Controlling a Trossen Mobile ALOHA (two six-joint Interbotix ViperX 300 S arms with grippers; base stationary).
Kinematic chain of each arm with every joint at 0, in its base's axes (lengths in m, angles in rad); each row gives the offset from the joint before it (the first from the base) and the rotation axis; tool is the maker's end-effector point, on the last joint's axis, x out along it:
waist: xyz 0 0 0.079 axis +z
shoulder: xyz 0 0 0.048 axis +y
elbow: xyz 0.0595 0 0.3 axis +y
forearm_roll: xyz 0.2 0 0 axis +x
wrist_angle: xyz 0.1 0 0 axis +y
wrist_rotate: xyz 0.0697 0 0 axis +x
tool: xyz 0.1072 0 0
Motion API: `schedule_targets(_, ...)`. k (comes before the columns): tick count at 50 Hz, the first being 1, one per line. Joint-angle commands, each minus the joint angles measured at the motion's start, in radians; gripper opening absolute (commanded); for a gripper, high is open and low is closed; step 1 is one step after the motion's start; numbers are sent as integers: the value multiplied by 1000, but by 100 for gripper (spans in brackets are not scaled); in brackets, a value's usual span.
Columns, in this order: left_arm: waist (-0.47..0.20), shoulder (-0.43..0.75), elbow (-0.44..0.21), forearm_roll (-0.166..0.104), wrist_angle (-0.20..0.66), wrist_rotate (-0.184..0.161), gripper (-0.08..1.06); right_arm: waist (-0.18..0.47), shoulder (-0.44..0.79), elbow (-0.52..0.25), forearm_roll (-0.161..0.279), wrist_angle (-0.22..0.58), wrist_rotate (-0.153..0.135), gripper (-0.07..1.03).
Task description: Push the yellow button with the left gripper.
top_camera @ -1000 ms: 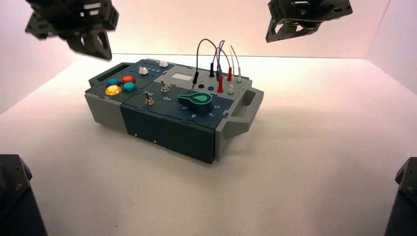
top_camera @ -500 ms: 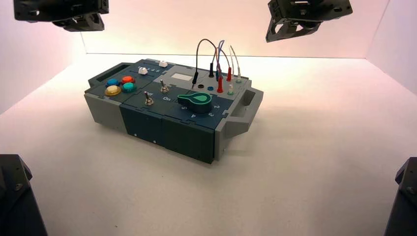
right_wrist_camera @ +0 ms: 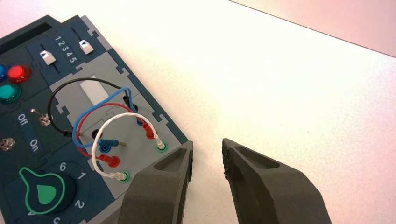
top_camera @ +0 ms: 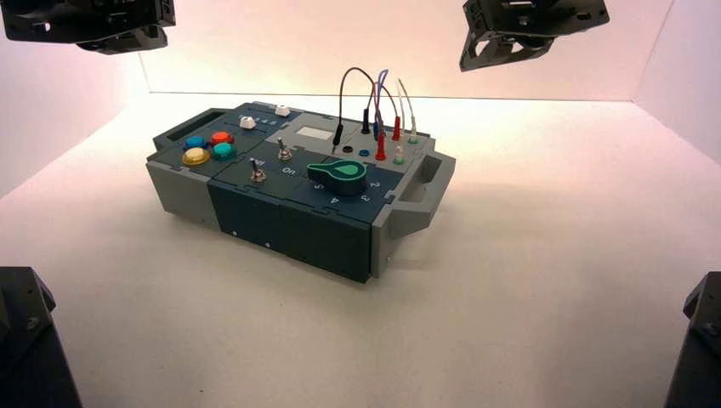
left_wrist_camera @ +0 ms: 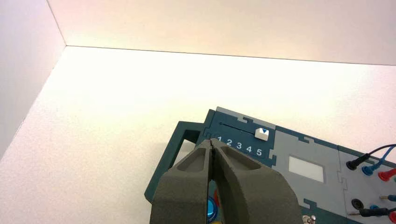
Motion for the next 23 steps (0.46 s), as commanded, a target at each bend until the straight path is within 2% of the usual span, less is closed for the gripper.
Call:
schedule_targets(1, 0, 3, -12, 0, -18, -2, -3, 0, -2, -15, 2, -11, 0, 36)
schedule_targets(23, -11, 41, -35, 2, -15, -2, -3, 2, 15, -23, 2, -5, 0, 36)
